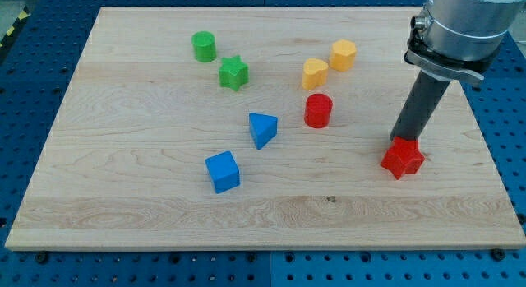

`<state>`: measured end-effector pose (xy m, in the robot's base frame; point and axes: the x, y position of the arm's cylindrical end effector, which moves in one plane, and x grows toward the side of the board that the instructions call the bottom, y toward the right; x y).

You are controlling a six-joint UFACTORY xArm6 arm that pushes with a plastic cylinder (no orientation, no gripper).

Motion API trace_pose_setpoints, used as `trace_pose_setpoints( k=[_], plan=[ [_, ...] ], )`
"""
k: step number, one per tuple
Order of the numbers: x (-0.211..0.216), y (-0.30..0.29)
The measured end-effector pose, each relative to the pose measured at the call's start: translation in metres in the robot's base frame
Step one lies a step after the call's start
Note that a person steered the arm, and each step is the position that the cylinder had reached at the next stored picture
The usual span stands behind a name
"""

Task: Slide the green circle left a bit

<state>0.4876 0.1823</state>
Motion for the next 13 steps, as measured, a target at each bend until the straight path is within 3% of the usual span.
trace_pose_setpoints(
  k=[1, 4, 5, 6, 8, 12, 13],
  plan=[
    [-0.024, 0.022],
    [-0.212, 0.034],
    [-0.255, -0.039],
    [-0.263, -0.129],
    [-0.231, -0.228],
    [-0.201, -0.274],
    [-0.237, -0.26]
  ],
)
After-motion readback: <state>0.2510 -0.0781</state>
